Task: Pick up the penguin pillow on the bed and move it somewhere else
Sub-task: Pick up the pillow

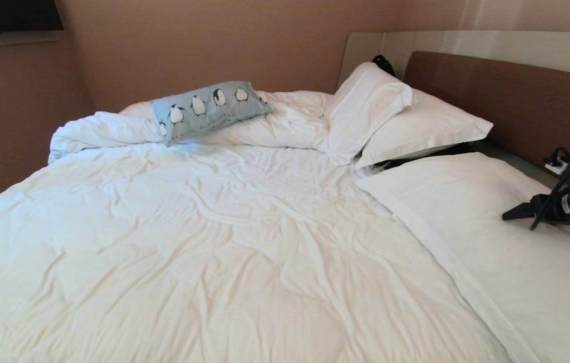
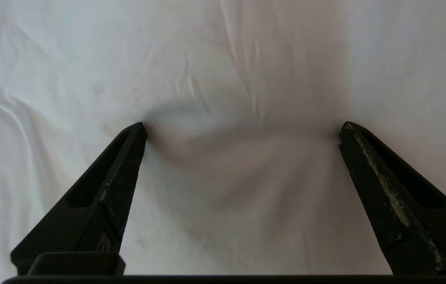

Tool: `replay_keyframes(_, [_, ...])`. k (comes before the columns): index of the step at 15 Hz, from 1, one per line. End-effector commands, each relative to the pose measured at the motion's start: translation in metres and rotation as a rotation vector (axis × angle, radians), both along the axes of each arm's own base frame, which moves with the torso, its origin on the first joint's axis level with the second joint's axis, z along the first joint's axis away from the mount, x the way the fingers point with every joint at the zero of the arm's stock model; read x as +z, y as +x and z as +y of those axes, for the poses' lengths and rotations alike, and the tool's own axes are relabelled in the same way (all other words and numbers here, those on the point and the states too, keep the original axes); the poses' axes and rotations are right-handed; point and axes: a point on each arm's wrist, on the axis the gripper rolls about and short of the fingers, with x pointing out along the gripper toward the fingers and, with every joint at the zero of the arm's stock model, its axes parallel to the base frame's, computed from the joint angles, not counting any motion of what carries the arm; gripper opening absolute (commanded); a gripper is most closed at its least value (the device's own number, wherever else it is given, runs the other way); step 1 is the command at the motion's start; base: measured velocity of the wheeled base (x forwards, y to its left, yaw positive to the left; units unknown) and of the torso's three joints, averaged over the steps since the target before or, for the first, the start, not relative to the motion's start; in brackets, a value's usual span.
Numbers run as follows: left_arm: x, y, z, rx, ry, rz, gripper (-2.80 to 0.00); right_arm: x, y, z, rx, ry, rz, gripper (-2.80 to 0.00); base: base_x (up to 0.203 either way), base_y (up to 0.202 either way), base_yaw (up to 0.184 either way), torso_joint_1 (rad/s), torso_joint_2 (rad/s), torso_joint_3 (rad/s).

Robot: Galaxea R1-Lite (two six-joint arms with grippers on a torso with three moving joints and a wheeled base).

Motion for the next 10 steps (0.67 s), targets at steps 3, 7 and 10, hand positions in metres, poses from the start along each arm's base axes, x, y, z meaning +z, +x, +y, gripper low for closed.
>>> replay_keyframes(3, [0.000,0.000,0.000,0.001,-0.001,-0.001,-2.80,-0.028,0.011,0.002,0.043,0.065,0.050,0.00,0.000,0.000,0.000,0.000,0.00,0.000])
replay_keyframes(7, [0.000,0.000,0.000,0.001,-0.001,0.000,-2.80,-0.046,0.017,0.019,0.139,0.118,-0.005,0.00,0.000,0.000,0.000,0.000,0.00,0.000])
replay_keyframes(10, [0.000,0.000,0.000,0.001,-0.001,-0.001,-2.80,-0.070,0.022,0.028,0.160,0.110,-0.024,0.00,0.000,0.000,0.000,0.000,0.00,0.000])
